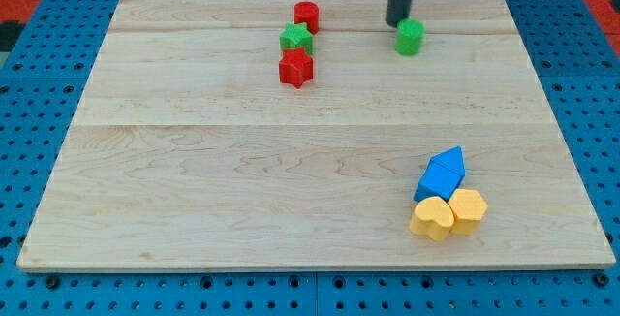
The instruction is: Move green circle to top left of blue triangle
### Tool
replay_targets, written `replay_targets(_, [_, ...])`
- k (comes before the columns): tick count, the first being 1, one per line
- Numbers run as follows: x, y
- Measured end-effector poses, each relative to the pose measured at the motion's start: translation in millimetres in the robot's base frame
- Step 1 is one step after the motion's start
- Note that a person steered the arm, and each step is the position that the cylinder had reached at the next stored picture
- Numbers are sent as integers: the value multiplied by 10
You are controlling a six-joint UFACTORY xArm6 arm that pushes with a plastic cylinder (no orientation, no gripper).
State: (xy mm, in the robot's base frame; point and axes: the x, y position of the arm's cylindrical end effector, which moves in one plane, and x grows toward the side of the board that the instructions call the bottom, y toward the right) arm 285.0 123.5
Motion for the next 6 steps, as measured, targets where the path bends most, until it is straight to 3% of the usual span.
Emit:
replay_targets(1, [640,35])
replay_targets(2, [746,-3])
replay_targets(3, [482,-1])
replay_targets(4, [548,456])
replay_targets(6, [1597,362])
